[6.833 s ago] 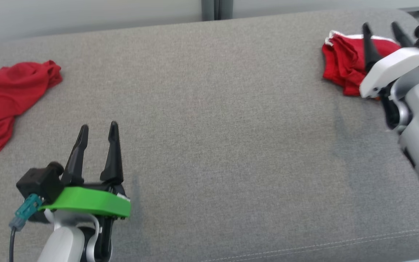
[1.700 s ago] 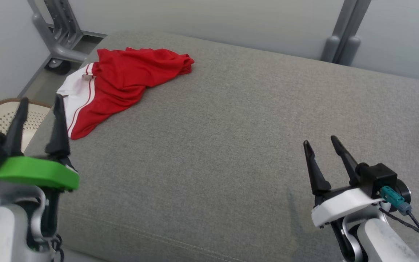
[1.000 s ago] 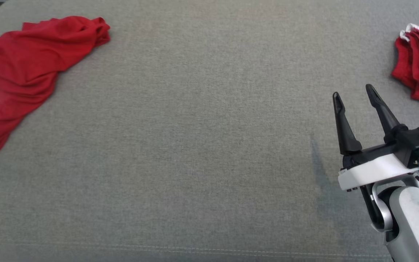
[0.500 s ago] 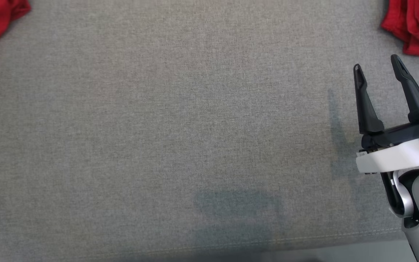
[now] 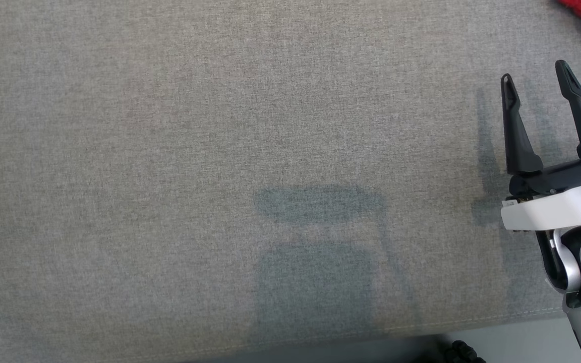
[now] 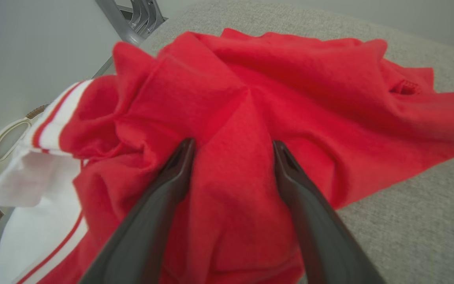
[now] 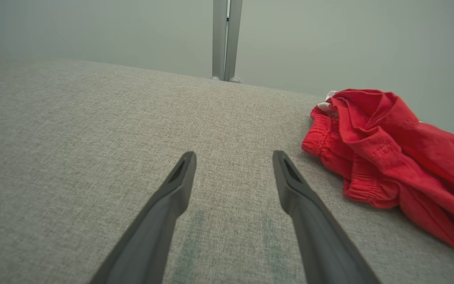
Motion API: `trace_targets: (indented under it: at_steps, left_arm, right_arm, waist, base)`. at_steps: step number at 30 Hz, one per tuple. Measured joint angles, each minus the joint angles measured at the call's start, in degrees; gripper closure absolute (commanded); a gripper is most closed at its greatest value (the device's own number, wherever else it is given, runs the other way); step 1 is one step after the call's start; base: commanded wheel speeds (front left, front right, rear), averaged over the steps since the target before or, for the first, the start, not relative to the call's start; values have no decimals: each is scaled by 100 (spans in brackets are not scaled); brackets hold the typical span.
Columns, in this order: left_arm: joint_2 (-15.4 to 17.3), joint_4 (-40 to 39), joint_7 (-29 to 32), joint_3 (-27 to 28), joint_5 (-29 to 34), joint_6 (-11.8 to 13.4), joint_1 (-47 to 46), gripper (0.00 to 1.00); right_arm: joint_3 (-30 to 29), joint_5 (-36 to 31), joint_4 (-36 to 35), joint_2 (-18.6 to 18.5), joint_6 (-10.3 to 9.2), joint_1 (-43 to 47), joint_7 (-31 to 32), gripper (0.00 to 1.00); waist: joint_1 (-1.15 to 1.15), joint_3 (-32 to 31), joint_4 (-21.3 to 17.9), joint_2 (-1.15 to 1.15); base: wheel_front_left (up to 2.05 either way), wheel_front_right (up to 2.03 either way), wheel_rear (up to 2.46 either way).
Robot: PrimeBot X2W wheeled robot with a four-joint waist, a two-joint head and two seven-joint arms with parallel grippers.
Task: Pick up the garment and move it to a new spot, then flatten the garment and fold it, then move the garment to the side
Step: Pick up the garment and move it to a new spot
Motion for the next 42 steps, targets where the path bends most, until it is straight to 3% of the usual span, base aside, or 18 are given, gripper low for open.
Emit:
trace_targets:
  at_steps: [2,3,4,5,6,15,22,28,34,42]
  left_arm:
    - [-80,83,-58,-11,24,0,-23,0]
    - [-114,131,-89,-36,32,4,-48,15]
    - [-135,148,-153,-54,56,18,-64,61]
    - [-152,167,-233,-62,80,21,-83,95]
    - [-174,182,-312,-70,102,25,-106,100]
    - [-212,244,-1003,-204,234,5,-427,100]
    - [-389,40,-1358,-818,299,-554,-744,100]
    - [-739,43,-1458,-1577,499,-1113,-856,100]
    - [-1365,127,-1729,-1959,467,-1229,-626,100]
    - [-2441,432,-2030,-2730,363,-1296,439,100]
  right_arm:
    - [1,-4,1,-1,0,-3,0,0]
    - [3,-4,1,-1,0,-5,0,0]
    - [2,-4,5,-1,0,-7,-1,0]
    - [-1,-4,24,-1,0,-9,-1,0]
    - [-5,-4,46,0,0,-12,-2,0]
    - [3,7,322,91,-1,-126,-165,0]
    - [58,60,621,242,2,-221,-324,0]
    - [144,174,945,436,12,-243,-408,0]
    - [267,300,1244,595,59,-226,-458,0]
    - [450,423,1645,822,115,-8,-506,0]
  waist:
    - [0,18,6,0]
    - [0,19,9,0]
    - [0,17,12,0]
    - [0,9,16,0]
    - [0,-6,21,0]
    - [0,-302,81,0]
    - [0,-723,142,0]
    - [-1,-1225,199,0]
    - [-1,-1677,208,0]
    - [-1,-2290,133,0]
  base:
    - [0,0,0]
    - [0,0,0]
    - [0,0,0]
    - [0,0,0]
    - [0,0,0]
    - [0,0,0]
    - [0,0,0]
    - [0,0,0]
    - [0,0,0]
    - [0,0,0]
